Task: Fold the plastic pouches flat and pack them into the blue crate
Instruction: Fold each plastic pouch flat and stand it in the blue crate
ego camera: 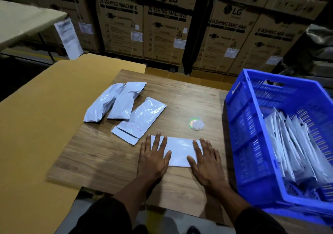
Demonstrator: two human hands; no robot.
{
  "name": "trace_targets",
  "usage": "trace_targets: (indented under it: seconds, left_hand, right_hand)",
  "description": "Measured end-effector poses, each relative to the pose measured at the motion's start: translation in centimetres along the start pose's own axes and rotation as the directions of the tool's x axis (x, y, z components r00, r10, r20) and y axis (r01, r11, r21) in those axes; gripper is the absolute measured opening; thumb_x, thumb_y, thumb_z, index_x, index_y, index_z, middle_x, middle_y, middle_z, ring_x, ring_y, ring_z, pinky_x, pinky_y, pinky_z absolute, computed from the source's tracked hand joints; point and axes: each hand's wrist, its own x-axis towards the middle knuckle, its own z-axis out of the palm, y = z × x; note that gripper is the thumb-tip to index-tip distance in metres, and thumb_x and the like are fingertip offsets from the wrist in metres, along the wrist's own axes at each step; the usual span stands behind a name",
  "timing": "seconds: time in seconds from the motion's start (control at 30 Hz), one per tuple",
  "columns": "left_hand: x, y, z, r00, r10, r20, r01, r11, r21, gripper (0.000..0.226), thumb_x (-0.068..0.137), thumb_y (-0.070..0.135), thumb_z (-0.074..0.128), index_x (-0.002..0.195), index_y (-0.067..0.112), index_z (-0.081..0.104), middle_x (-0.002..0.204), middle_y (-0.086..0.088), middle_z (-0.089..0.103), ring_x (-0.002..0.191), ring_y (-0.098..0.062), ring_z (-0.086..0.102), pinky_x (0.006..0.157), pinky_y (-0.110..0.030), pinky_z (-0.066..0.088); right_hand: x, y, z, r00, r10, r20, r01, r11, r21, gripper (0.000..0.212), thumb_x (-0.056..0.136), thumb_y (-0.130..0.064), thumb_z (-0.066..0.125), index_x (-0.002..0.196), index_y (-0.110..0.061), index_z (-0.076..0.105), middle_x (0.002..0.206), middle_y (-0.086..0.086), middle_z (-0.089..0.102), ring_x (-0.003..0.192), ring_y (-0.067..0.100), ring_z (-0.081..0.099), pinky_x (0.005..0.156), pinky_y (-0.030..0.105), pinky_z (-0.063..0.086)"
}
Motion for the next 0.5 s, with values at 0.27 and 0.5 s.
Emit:
trace_targets:
  seconds: [0.27, 0.5]
  left_hand:
    - [-0.5, -1.1, -0.6, 1.000, 0.018, 0.006, -0.018, 1.000, 0.006, 0.065, 0.102, 0.058, 0.036, 0.159, 0.025, 0.035, 0.167, -0.004, 0.027, 0.152, -0.043, 0.022, 0.121, -0.057, 0.024]
    - [0.6, -2.3, -0.2, 0.989, 0.062, 0.136, -0.068, 0.997, 0.045, 0.068, 0.103, 0.065, 0.015, 0.161, 0.032, 0.028, 0.169, 0.004, 0.020, 0.154, -0.036, 0.020, 0.121, -0.056, 0.018]
  right_hand:
    - [-1.3, 1.7, -0.4, 0.996, 0.068, 0.061, -0.070, 0.997, 0.024, 0.079, 0.093, -0.075, 0.000, 0.155, -0.032, -0.022, 0.165, -0.003, -0.023, 0.151, 0.016, -0.023, 0.123, 0.050, -0.006]
    - [-1.7, -0.4, -1.6, 0.907, -0.413, -0.085, 0.400, 0.907, -0.135, 0.064, 0.094, -0.055, 0.048, 0.146, -0.017, 0.046, 0.165, 0.011, 0.021, 0.154, 0.032, 0.008, 0.116, 0.065, 0.018]
